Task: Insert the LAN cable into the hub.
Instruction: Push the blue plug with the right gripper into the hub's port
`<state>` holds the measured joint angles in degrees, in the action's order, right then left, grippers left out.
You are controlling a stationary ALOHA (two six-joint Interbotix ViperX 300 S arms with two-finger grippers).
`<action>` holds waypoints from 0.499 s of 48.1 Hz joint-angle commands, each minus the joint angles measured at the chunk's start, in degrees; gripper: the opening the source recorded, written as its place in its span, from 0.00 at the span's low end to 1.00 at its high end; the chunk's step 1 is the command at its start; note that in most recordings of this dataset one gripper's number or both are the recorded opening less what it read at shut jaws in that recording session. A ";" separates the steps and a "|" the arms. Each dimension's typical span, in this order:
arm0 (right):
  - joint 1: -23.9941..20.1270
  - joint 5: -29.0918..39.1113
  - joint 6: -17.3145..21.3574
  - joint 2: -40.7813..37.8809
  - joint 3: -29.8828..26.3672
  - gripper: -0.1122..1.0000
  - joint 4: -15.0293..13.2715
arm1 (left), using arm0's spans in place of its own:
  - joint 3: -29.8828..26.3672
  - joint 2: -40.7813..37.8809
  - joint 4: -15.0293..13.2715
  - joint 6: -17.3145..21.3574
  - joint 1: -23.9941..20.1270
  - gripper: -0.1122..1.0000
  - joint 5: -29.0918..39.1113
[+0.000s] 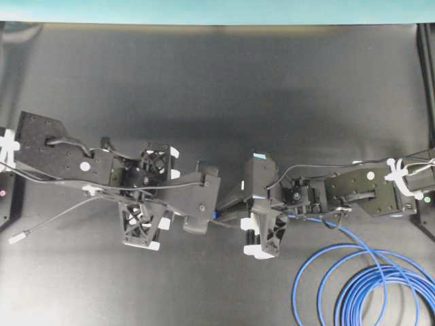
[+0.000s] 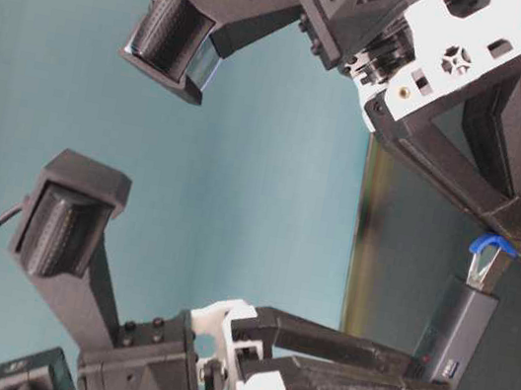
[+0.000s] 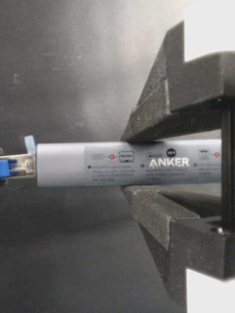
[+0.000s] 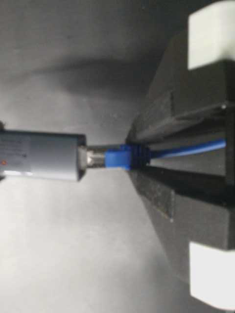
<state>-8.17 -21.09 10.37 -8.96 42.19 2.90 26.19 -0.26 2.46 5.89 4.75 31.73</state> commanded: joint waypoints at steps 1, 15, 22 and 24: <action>0.79 0.00 0.44 0.62 -1.49 0.22 0.18 | -2.02 0.18 0.18 0.09 0.26 0.36 -0.35; 0.97 2.72 0.62 0.70 -2.20 0.22 0.35 | -4.39 -1.49 0.18 0.09 0.09 0.36 1.41; 1.32 2.11 0.62 0.70 -2.37 0.22 0.35 | -5.98 -2.81 0.18 0.00 0.09 0.36 1.41; 1.41 1.76 0.62 0.79 -2.37 0.22 0.35 | -6.06 -2.99 0.18 0.00 0.00 0.36 1.14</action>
<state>-8.00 -18.02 10.46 -9.05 41.84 2.99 22.24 -3.34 2.46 5.89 4.66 33.84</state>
